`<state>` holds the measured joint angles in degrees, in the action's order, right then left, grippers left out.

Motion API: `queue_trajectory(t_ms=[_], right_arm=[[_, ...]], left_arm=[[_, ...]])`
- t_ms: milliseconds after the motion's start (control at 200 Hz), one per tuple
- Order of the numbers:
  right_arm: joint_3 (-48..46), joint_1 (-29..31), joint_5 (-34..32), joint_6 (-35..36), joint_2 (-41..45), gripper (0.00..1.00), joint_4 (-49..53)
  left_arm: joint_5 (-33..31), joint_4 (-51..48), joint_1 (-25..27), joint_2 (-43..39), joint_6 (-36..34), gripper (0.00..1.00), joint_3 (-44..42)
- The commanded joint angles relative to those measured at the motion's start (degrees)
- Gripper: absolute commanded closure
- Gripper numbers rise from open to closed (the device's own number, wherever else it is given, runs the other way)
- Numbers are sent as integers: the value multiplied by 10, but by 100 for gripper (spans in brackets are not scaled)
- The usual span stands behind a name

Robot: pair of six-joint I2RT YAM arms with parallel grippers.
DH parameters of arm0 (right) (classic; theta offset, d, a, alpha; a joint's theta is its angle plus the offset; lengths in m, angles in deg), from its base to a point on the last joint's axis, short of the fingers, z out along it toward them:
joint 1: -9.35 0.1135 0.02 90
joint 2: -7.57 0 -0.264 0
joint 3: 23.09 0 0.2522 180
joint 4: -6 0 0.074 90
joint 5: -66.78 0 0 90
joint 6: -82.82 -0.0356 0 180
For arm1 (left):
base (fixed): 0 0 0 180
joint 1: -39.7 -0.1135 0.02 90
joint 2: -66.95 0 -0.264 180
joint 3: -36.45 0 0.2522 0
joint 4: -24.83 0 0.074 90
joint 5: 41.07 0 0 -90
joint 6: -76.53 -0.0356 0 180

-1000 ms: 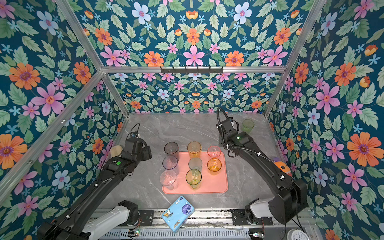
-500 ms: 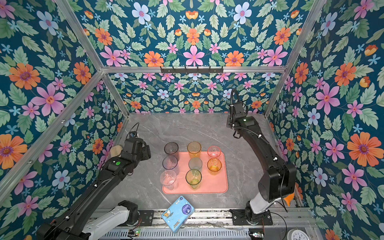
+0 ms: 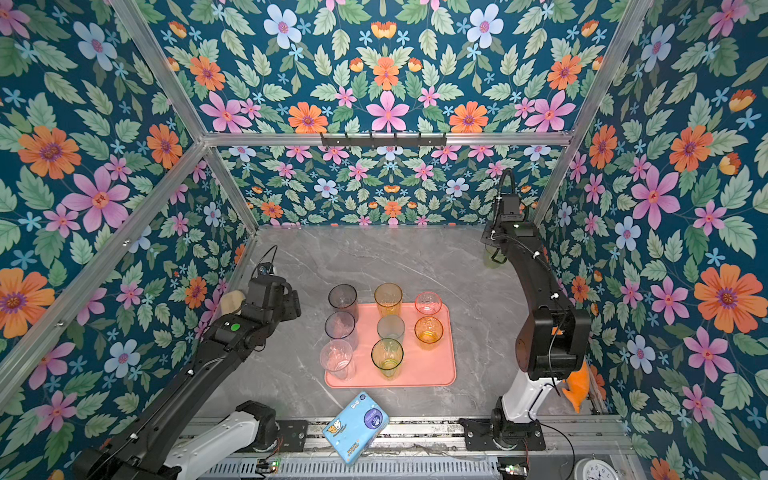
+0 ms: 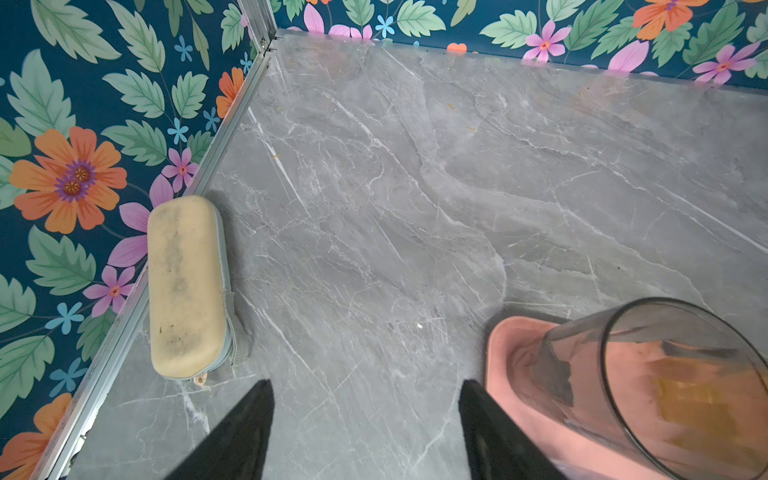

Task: Place the glasses into the tray
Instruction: 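Release the yellow glass and move the right gripper over the green glass, then lower the right gripper onto the green glass rim and grasp it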

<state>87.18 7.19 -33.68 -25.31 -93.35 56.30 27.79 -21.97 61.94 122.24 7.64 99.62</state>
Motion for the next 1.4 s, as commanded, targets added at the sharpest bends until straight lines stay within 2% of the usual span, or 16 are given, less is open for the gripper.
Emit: queue_trajectory(t_ms=[0, 290, 645, 950, 1395], right_arm=[[8, -26, 43, -20, -22, 48, -9], [40, -87, 113, -55, -89, 48, 1], [101, -95, 100, -57, -170, 47, 37], [127, -97, 94, -59, -213, 36, 49], [166, -98, 103, -66, -254, 36, 67]], left_arm=[[-8, 0, 0, -3, 3, 27, 1], [-7, 0, 0, 0, 2, 27, 2], [-5, 0, 0, 1, 3, 27, 0], [0, 2, 0, 6, 4, 27, 1], [-1, 2, 0, 5, 5, 27, 0]])
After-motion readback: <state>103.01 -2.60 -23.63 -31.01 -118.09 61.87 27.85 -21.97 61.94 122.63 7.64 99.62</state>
